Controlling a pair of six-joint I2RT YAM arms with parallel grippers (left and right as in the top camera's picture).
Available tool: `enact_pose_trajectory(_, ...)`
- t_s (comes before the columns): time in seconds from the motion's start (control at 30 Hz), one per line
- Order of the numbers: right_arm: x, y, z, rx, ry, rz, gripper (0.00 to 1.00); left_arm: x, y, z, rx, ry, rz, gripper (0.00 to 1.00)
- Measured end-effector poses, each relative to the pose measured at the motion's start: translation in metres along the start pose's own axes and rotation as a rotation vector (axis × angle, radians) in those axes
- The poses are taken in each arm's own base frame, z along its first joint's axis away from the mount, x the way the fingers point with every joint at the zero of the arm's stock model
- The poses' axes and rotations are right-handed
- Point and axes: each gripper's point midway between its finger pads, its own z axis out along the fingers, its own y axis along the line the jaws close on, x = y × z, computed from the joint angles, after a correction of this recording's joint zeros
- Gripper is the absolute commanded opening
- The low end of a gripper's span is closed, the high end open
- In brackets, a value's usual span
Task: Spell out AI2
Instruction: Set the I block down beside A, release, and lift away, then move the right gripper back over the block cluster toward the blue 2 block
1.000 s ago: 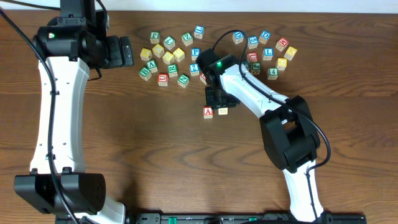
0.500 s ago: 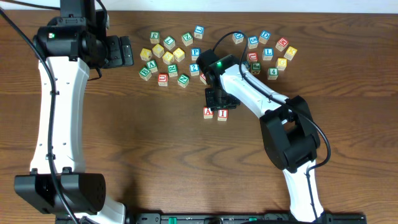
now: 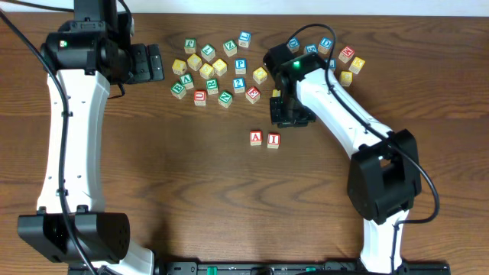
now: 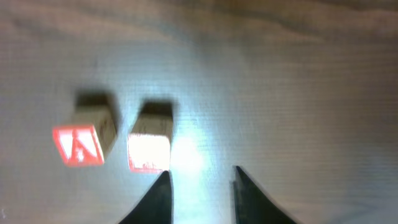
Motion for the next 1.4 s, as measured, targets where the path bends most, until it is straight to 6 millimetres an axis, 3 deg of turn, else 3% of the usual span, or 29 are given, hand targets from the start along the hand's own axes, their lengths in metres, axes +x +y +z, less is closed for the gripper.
enact_pose_trajectory(0.07,0.010,0.002,-0.001,-0.012,0.042,-0.016,0.07,0.000,0.000,0.000,0.000,-0.001,0.000,0.98)
enact_pose_trajectory(0.33,0.021,0.019,0.002,-0.031,0.059,-0.088,0.07,-0.001,0.000,0.000,0.001,-0.004,0.000,0.98)
enact_pose_trajectory(0.43,0.002,0.034,0.003,-0.069,-0.029,-0.106,0.15,-0.001,0.000,0.000,0.001,-0.005,0.000,0.98)
enact_pose_trajectory(0.67,-0.072,0.072,-0.016,-0.203,-0.357,-0.155,0.32,-0.002,-0.001,0.000,0.004,-0.007,0.001,0.98)
enact_pose_trajectory(0.87,-0.108,0.090,-0.033,-0.266,-0.520,-0.177,0.40,-0.002,-0.001,0.000,0.003,-0.009,0.000,0.98)
enact_pose_trajectory(1.0,-0.115,0.095,-0.020,-0.251,-0.478,-0.195,0.45,-0.006,-0.001,0.000,0.006,-0.025,-0.001,0.98)
enact_pose_trajectory(1.23,-0.152,0.120,0.001,-0.216,-0.453,-0.240,0.44,-0.010,-0.002,0.000,0.008,-0.041,-0.021,0.98)
enact_pose_trajectory(1.4,-0.159,0.122,0.022,-0.172,-0.450,-0.241,0.44,-0.010,-0.002,0.000,0.008,-0.040,-0.022,0.98)
